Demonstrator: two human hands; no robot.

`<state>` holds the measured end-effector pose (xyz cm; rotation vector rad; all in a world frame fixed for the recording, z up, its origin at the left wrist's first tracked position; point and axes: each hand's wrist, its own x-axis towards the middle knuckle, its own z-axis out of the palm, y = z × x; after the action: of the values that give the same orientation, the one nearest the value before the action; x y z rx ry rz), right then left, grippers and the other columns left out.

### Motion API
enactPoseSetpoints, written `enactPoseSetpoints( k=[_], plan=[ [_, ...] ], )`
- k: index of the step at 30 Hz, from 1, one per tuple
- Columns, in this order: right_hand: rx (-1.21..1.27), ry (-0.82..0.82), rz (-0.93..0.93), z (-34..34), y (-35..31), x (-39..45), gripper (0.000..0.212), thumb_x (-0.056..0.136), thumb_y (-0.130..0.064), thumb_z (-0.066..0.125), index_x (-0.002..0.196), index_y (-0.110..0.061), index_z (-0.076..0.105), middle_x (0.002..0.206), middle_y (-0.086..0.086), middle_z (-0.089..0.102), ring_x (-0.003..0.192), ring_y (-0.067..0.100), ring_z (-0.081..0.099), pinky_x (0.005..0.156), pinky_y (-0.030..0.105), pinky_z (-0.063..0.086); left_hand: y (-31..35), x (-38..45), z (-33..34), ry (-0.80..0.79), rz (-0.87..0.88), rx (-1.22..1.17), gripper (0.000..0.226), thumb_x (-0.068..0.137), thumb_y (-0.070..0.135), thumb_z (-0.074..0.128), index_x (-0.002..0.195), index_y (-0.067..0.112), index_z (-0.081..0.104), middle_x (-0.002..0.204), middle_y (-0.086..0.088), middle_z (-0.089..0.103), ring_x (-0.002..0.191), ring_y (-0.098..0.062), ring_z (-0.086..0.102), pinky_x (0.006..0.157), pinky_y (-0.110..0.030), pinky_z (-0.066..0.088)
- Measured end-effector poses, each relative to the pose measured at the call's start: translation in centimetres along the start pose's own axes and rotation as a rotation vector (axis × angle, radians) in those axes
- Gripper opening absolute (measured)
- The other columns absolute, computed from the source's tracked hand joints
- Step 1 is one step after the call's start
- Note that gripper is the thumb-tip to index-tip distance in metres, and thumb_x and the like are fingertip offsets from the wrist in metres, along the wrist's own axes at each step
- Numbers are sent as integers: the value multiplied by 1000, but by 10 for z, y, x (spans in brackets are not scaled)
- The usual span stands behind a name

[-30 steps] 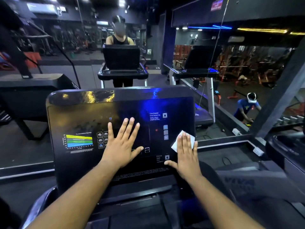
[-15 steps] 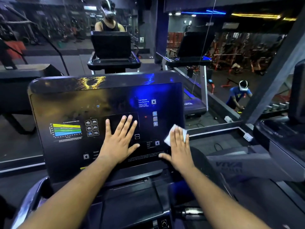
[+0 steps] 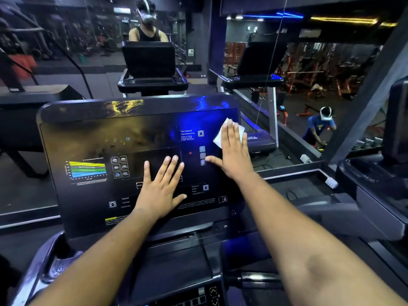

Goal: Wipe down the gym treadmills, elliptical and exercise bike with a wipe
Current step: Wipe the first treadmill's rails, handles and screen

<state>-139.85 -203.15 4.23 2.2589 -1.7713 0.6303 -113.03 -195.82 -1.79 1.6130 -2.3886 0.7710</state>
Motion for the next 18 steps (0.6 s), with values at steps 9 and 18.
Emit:
enactPoseSetpoints(
  k=[9,18],
  plan=[
    [-5,-13,-46,18,3,-28,123,77,-87,31,160,-8,-11,168,6,-19,155,24,-15,124,53,-1,2,-6,0,9,-20,-8,101,89,73,51,163,17,8,171,-7,-1,158,-25,-1,119,-71,0],
    [-114,-147,-159,91,23,-145,102,88,-76,24,160,-5,8,168,15,6,156,30,9,124,56,1,9,-21,9,-21,-18,4,93,91,71,29,163,16,8,171,-9,0,158,-27,-2,120,-70,3]
  ],
)
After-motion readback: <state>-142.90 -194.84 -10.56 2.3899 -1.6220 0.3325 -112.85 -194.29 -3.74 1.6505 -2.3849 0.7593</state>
